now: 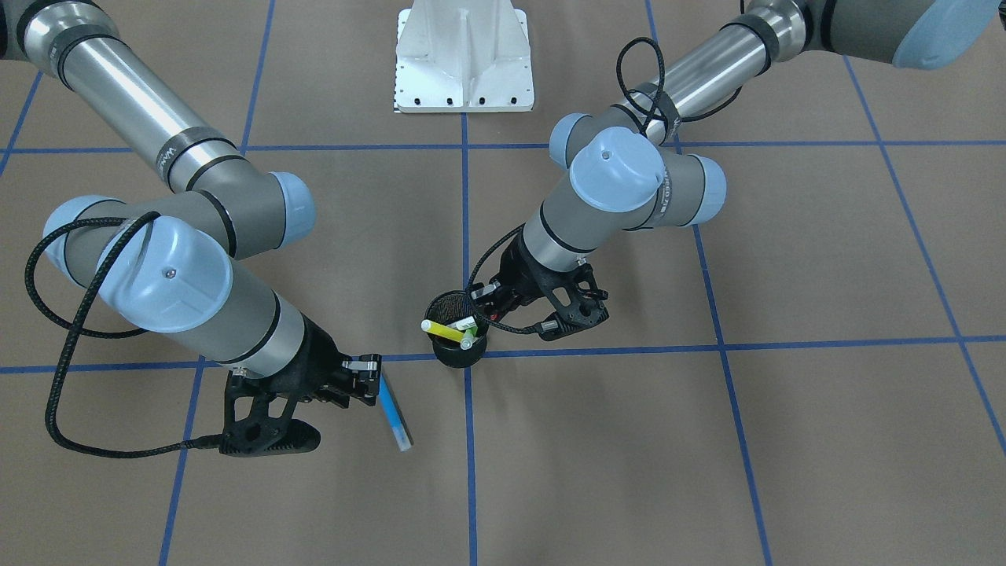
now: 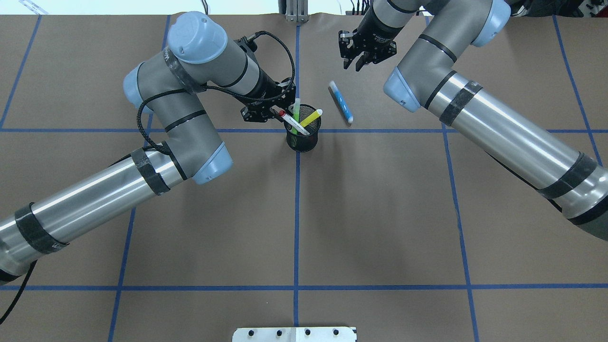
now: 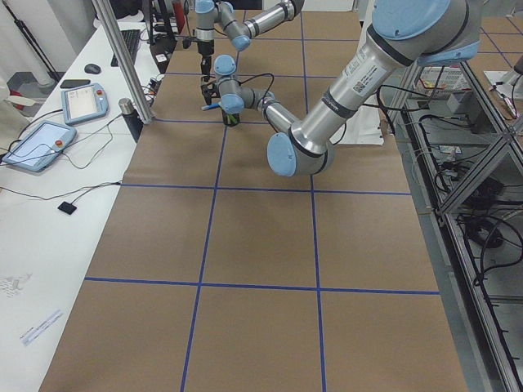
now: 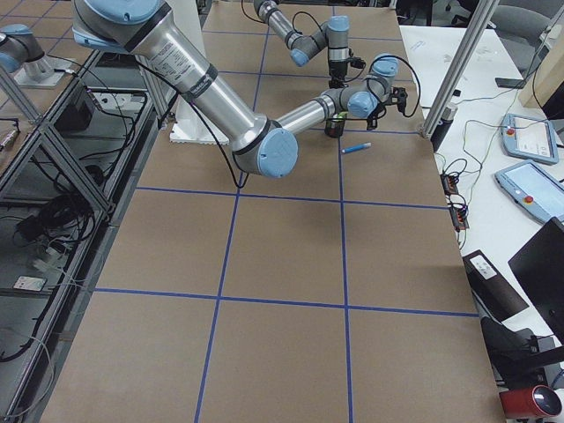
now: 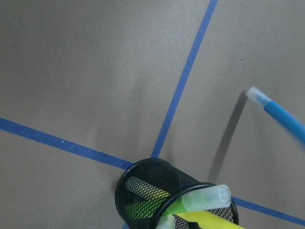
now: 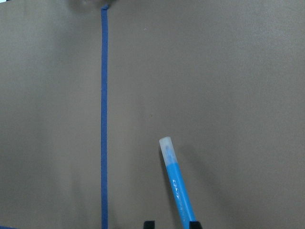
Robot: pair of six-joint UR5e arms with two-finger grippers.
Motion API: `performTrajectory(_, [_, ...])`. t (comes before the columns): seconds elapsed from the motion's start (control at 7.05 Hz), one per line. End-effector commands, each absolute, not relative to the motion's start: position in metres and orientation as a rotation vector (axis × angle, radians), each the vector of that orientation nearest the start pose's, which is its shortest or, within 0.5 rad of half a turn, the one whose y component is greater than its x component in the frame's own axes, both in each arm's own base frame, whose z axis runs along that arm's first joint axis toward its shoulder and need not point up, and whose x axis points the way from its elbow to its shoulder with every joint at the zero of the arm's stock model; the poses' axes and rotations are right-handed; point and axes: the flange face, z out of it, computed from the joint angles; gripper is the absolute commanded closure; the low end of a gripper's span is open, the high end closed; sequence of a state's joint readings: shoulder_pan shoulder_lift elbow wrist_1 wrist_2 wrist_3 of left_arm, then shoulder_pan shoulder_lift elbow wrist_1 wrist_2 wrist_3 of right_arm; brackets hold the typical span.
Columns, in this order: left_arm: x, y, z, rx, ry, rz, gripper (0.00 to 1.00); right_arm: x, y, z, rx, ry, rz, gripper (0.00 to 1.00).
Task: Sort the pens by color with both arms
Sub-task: 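Pull up the red-capped white marker with the left gripper while right withdraws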
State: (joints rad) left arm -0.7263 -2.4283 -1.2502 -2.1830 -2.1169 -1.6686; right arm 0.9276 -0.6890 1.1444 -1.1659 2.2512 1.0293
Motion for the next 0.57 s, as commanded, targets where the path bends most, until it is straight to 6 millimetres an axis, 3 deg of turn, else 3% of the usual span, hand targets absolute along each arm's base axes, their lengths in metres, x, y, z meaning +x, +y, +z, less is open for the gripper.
performTrajectory(0.0, [0.526, -0.577, 0.184, -0.112, 1.217, -0.403, 0.76, -0.423, -0.687, 0.240, 0.069, -1.033, 0.074, 0.07])
performTrajectory(0.14, [0.526, -0.578, 0.184, -0.110, 1.214, -0.400, 0.84, -0.415, -0.690, 0.243, 0.058, -1.038, 0.080, 0.07])
performTrajectory(0.28, [0.526, -0.577, 0.184, -0.111, 1.211, -0.401, 1.00, -0.399, -0.694, 0.254, 0.018, -1.056, 0.085, 0.07])
performTrajectory(0.43, [0.519, -0.581, 0.181, -0.111, 1.215, -0.405, 1.00, -0.375, -0.701, 0.268, -0.029, -1.079, 0.097, 0.06])
